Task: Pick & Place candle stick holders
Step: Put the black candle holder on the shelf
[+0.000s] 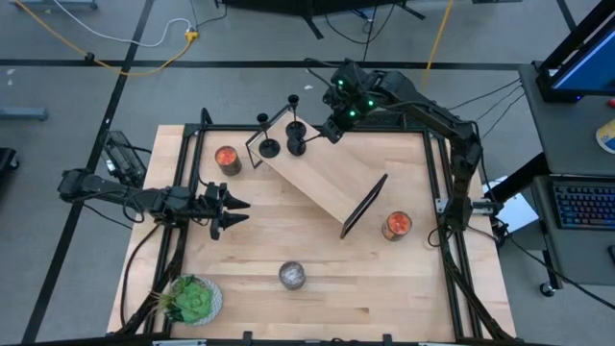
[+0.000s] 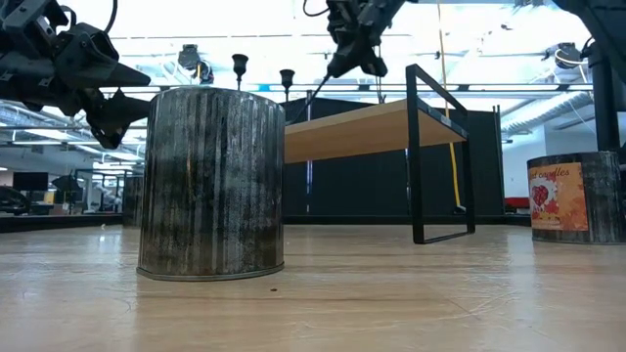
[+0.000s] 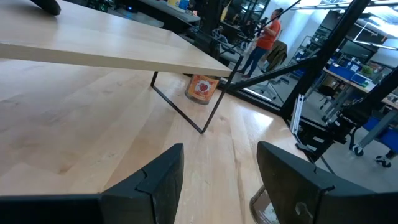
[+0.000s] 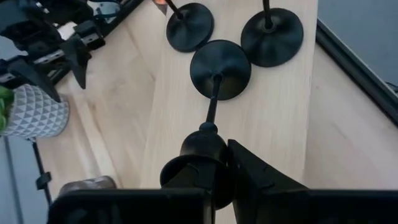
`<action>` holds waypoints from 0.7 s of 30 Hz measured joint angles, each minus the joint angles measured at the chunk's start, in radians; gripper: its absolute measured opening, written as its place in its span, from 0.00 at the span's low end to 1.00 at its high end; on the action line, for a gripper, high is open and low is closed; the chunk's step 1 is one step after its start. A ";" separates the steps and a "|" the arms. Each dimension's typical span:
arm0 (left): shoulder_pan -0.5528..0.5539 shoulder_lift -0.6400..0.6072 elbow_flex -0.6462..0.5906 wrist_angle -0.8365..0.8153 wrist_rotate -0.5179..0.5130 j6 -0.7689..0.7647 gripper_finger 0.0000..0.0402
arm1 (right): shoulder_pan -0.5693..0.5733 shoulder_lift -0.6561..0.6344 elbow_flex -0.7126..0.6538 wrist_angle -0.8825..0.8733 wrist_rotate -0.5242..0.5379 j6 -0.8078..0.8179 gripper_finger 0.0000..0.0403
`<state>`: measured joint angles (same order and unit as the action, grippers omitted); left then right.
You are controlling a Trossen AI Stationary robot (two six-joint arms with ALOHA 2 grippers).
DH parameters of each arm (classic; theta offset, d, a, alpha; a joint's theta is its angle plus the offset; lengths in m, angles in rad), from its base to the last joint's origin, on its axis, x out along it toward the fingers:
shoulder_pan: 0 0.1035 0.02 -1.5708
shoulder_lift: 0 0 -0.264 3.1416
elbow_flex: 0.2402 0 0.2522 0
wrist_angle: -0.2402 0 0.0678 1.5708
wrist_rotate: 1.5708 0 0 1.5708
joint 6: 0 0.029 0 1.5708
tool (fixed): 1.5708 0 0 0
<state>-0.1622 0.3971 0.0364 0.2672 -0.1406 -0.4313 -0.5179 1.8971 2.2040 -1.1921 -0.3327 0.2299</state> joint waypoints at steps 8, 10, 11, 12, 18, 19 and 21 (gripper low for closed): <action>0.000 0.000 0.000 0.000 -0.037 0.003 0.52 | 0.000 0.000 0.000 -0.001 0.014 -0.007 0.04; 0.000 0.000 0.000 0.000 -0.051 0.003 0.52 | 0.000 0.000 0.000 0.001 0.014 -0.007 0.04; 0.000 0.000 0.000 0.000 -0.052 0.003 0.52 | 0.000 0.000 0.000 0.003 0.014 -0.007 0.04; 0.000 0.000 0.000 0.000 -0.052 0.003 0.52 | 0.001 0.000 0.000 0.005 0.014 -0.007 0.04; 0.000 0.000 0.000 0.000 -0.052 0.000 0.52 | 0.002 -0.027 0.000 0.013 -0.007 0.007 0.04; 0.000 0.000 0.000 -0.001 -0.052 0.000 0.52 | 0.002 -0.036 0.000 0.014 -0.012 0.016 0.04; 0.000 0.000 0.000 -0.001 -0.052 -0.001 0.52 | 0.002 -0.051 0.000 0.010 -0.011 0.019 0.04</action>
<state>-0.1621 0.3973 0.0364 0.2665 -0.1928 -0.4318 -0.5159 1.8466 2.2036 -1.1817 -0.3439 0.2493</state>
